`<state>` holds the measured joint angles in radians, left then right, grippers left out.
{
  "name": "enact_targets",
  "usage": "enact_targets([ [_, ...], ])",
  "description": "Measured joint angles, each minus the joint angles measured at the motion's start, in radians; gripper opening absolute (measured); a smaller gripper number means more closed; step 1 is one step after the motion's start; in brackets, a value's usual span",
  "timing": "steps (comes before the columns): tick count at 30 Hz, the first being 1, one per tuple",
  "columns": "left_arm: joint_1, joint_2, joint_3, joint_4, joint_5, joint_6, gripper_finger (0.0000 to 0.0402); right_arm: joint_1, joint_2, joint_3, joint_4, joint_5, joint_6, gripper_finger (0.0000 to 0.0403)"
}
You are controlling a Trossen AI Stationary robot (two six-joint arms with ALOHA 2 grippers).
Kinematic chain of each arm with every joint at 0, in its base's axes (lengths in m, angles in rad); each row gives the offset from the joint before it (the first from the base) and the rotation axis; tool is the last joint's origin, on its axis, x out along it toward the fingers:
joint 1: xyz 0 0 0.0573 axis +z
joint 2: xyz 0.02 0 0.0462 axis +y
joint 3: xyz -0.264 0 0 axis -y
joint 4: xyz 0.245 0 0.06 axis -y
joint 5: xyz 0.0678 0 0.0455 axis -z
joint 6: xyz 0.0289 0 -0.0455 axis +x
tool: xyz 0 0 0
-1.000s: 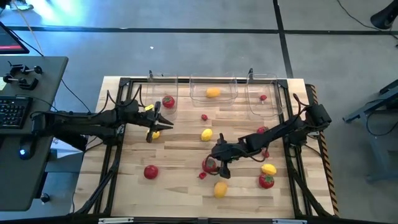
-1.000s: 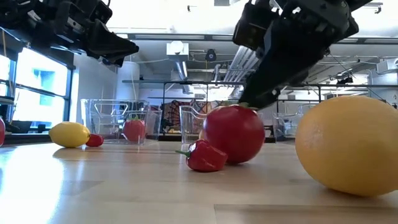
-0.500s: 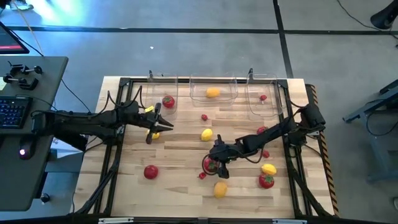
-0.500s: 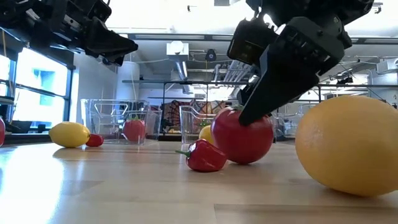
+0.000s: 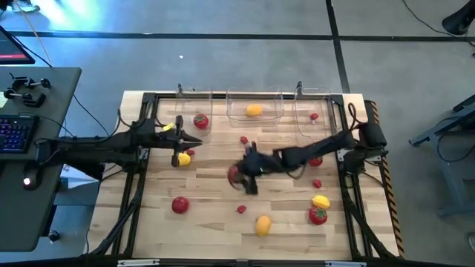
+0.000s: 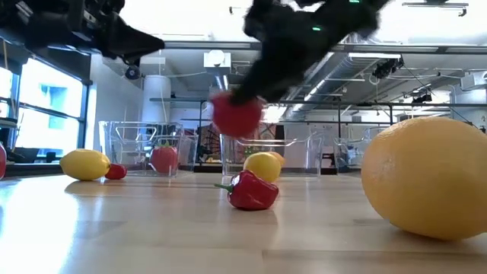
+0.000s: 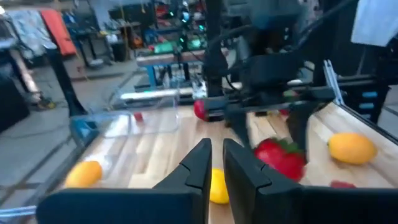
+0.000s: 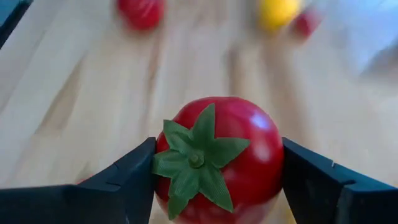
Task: Sort produce into baskets
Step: Put the red tomato into the left transparent bin
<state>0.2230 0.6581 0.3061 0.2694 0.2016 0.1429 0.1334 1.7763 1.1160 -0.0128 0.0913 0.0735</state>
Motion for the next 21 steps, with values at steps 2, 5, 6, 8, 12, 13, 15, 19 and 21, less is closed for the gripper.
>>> enact_targets([
  [2, 0.0, -0.046, 0.0, -0.025, -0.02, 0.0, 0.0017, -0.054, 0.023, 0.051, 0.029, 0.01, -0.026, 0.0264],
  [5, 0.0, -0.109, 0.0, -0.056, -0.062, 0.0, 0.0009, -0.132, 0.078, 0.134, 0.074, 0.001, -0.052, 0.0264],
  [6, 0.001, -0.127, 0.0, -0.065, -0.076, 0.0, 0.0008, -0.156, 0.101, 0.169, 0.082, -0.003, -0.064, 0.0264],
  [8, 0.005, -0.157, 0.0, -0.077, -0.096, 0.0, 0.0007, -0.199, 0.153, 0.247, 0.087, -0.019, -0.087, 0.0264],
  [12, 0.019, -0.206, 0.0, -0.108, -0.136, 0.0, 0.0006, -0.268, 0.27, 0.428, 0.084, -0.053, -0.108, 0.0264],
  [13, 0.022, -0.218, 0.0, -0.116, -0.147, 0.0, 0.0006, -0.284, 0.301, 0.472, 0.08, -0.064, -0.108, 0.0264],
  [15, 0.027, -0.244, 0.0, -0.123, -0.168, 0.0, 0.0006, -0.313, 0.361, 0.557, 0.071, -0.081, -0.101, 0.0264],
  [19, 0.027, -0.292, 0.0, -0.136, -0.199, -0.001, 0.0006, -0.357, 0.488, 0.734, 0.004, -0.101, -0.097, 0.0264],
  [21, 0.027, -0.312, 0.0, -0.138, -0.2, -0.007, 0.0006, -0.373, 0.551, 0.821, -0.048, -0.11, -0.098, 0.0264],
])
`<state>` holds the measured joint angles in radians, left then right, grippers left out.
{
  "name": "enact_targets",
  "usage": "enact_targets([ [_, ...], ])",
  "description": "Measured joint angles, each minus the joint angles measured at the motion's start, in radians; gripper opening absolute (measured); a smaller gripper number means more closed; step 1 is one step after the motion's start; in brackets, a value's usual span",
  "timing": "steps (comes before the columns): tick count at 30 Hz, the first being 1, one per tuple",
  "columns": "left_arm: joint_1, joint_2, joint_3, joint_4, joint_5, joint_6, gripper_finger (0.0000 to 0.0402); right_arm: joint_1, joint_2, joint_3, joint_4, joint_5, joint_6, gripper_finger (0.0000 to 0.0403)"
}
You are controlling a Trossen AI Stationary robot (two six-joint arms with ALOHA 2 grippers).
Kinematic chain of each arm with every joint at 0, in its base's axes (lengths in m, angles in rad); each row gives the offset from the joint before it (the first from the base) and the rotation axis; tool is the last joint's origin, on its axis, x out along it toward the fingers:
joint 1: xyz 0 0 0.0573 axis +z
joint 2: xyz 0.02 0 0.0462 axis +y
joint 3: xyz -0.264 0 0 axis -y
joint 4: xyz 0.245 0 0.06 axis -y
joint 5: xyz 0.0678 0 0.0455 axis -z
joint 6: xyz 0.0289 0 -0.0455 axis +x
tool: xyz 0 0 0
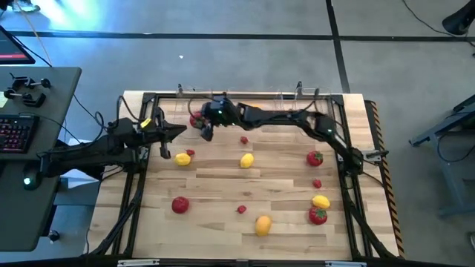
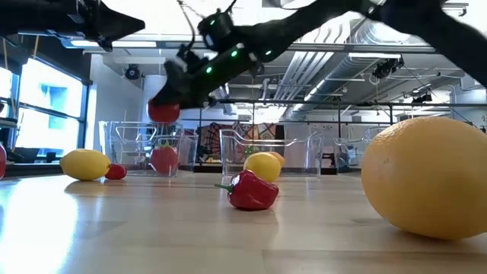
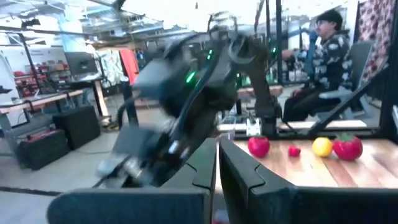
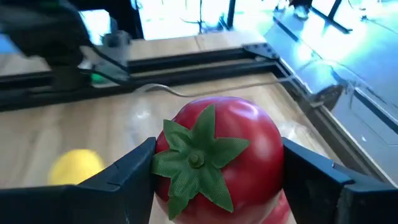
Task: Sort produce into baskets
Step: Put the red tomato into the left transparent bin
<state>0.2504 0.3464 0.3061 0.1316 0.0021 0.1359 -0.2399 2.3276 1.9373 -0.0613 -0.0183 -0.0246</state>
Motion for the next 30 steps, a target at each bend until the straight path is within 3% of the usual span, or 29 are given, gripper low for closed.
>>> enact_targets([
  [8, 0.0, -0.017, 0.0, -0.01, 0.0, -0.012, 0.0006, -0.033, 0.141, 0.202, -0.13, -0.031, -0.002, 0.0264],
  [12, 0.0, -0.017, 0.0, -0.023, -0.015, -0.012, 0.0006, -0.043, 0.149, 0.206, -0.161, -0.045, -0.002, 0.027],
  [20, 0.0, -0.017, 0.0, -0.046, -0.019, -0.011, 0.0006, -0.048, 0.149, 0.206, -0.168, -0.035, -0.002, 0.0333],
  [30, -0.001, -0.015, 0.0, -0.06, -0.014, -0.004, 0.0006, -0.033, 0.149, 0.206, -0.218, -0.044, -0.035, 0.034],
])
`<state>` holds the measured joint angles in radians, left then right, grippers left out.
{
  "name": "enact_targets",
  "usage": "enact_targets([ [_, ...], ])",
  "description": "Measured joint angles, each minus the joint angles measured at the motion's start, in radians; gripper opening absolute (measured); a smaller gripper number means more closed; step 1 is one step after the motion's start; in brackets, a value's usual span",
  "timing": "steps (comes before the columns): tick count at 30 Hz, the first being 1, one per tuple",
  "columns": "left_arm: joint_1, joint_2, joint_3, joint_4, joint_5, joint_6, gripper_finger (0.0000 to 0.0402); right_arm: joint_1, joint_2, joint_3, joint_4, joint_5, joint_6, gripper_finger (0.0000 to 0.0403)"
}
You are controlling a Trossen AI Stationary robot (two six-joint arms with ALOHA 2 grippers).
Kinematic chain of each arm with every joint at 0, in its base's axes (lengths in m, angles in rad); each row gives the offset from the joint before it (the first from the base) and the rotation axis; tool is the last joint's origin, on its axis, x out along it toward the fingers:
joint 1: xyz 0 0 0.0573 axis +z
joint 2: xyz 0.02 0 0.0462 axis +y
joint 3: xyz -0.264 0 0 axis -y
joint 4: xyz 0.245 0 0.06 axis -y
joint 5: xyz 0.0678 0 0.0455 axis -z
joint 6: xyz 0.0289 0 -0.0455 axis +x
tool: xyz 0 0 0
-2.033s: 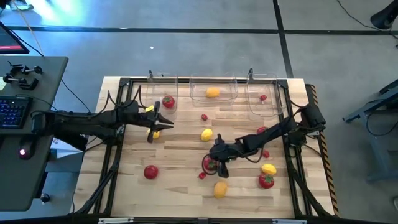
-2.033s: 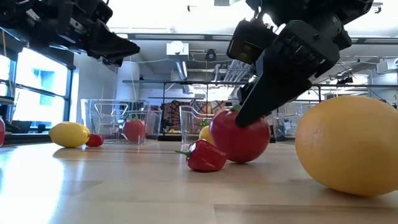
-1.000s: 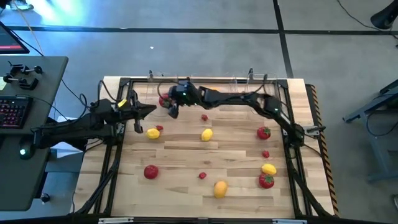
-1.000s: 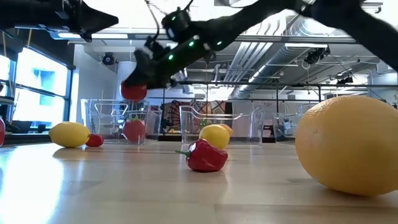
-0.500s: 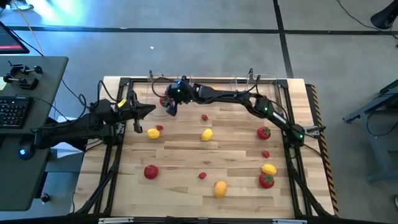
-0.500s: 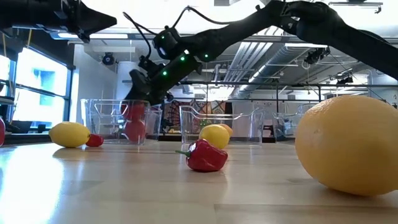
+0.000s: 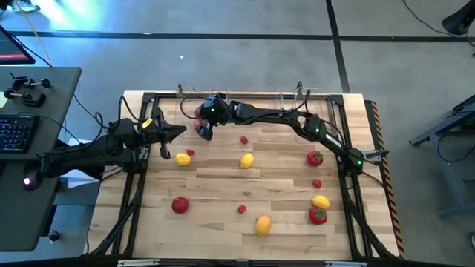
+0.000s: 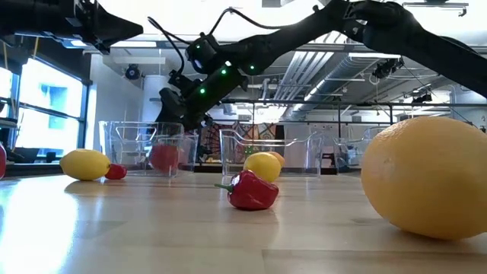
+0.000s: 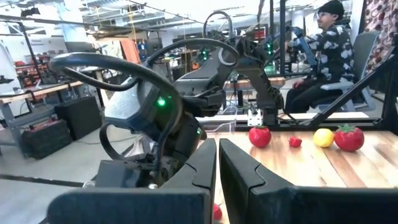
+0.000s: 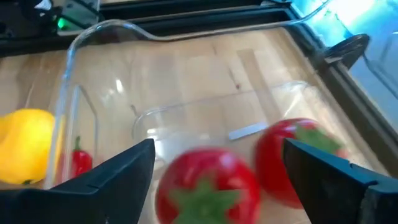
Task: Sort produce into baskets
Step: Put the red tomato into the left transparent bin, then put the red chili into the right transparent bin
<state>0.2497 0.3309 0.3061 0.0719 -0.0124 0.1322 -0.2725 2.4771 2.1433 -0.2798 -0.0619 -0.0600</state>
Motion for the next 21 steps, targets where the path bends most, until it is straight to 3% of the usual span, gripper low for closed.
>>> enact_targets([
  [8, 0.0, 0.0, 0.0, -0.001, 0.0, 0.0, 0.0028, 0.023, -0.007, 0.005, -0.026, 0.001, -0.049, 0.034],
  [11, 0.0, 0.0, 0.0, -0.001, 0.001, 0.002, 0.0038, 0.028, -0.015, 0.026, -0.074, 0.055, -0.06, 0.0317],
  [14, -0.002, 0.0, 0.0, -0.001, 0.001, 0.02, 0.004, 0.027, -0.031, 0.029, -0.083, 0.113, -0.075, 0.0251],
  [20, -0.003, 0.0, 0.0, -0.001, 0.002, 0.045, 0.0029, 0.024, -0.058, 0.021, -0.045, 0.112, -0.098, 0.0037],
  [21, -0.003, 0.0, 0.0, -0.001, 0.002, 0.045, 0.0026, 0.024, -0.063, 0.021, -0.033, 0.108, -0.104, 0.0019],
])
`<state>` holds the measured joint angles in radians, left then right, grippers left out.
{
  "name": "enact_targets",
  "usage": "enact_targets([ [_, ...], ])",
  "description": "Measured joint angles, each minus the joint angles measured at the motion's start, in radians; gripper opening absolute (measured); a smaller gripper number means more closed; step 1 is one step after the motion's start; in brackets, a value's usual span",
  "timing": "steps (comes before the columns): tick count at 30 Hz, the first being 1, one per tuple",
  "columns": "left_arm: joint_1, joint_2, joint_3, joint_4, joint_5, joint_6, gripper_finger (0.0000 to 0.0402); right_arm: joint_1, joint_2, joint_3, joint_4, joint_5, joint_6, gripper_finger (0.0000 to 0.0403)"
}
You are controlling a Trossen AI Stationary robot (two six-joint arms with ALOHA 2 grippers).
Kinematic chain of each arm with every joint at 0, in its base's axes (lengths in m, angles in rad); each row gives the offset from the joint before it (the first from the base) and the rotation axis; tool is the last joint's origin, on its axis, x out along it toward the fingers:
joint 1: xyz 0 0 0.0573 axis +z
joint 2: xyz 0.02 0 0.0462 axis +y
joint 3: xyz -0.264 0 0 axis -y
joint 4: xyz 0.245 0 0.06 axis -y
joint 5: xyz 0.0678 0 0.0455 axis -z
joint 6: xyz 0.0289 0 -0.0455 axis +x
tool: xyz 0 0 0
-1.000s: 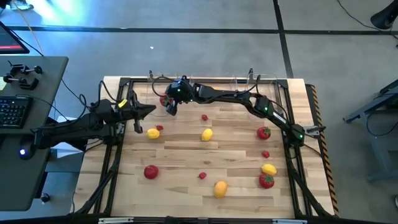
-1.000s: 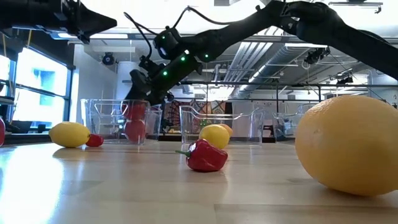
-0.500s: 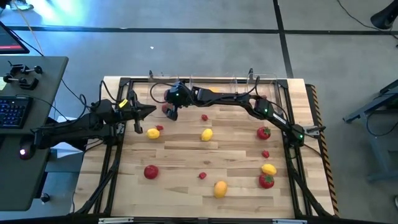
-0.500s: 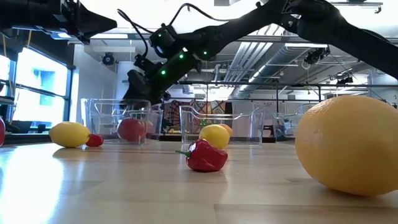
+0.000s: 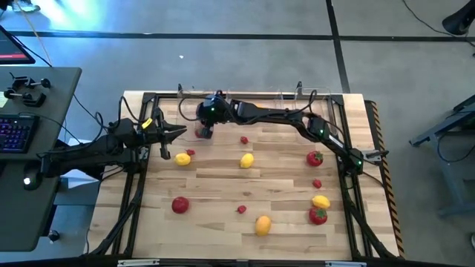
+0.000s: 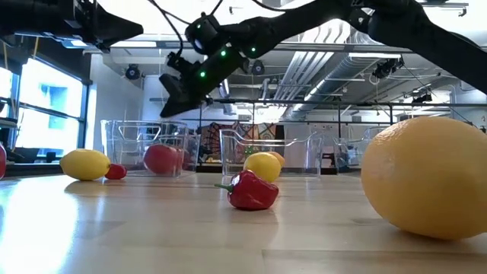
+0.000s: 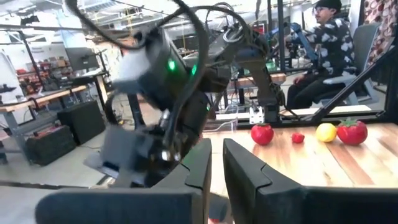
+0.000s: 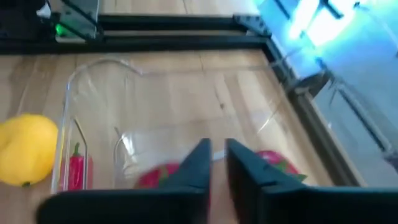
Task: Sort produce into baskets
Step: Put the red chili into the right transparent bin
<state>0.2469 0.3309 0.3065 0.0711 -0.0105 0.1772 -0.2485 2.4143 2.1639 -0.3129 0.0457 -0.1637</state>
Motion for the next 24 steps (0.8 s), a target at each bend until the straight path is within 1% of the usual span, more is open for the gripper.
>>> enact_targets([
  [1, 0.0, 0.0, 0.0, -0.001, 0.0, 0.0, 0.0023, 0.0, -0.007, 0.0, 0.014, -0.003, 0.0, 0.0015],
  [4, 0.0, 0.002, 0.0, -0.016, 0.0, -0.004, 0.0014, 0.0, -0.019, 0.0, 0.045, -0.006, 0.003, 0.0021],
  [8, 0.0, 0.006, 0.001, -0.047, -0.001, 0.002, 0.0005, 0.0, -0.017, -0.012, 0.049, -0.048, 0.006, 0.0003],
  [10, 0.0, 0.007, 0.001, -0.063, -0.001, 0.02, 0.0001, 0.002, -0.017, -0.051, 0.12, -0.038, 0.007, 0.0003],
  [14, 0.0, 0.007, 0.001, -0.064, -0.001, 0.034, 0.0001, 0.002, -0.019, -0.148, 0.231, -0.026, 0.065, 0.0001],
  [17, 0.0, 0.009, 0.001, -0.071, -0.001, 0.036, 0.0001, 0.011, -0.048, -0.246, 0.321, -0.02, 0.082, 0.0],
  [21, -0.002, 0.013, 0.001, -0.095, 0.0, 0.031, 0.0001, 0.041, -0.132, -0.393, 0.468, 0.024, 0.085, 0.0],
  [24, -0.011, 0.027, 0.001, -0.104, 0.0, 0.018, 0.0001, 0.057, -0.207, -0.516, 0.549, 0.029, 0.087, 0.0],
])
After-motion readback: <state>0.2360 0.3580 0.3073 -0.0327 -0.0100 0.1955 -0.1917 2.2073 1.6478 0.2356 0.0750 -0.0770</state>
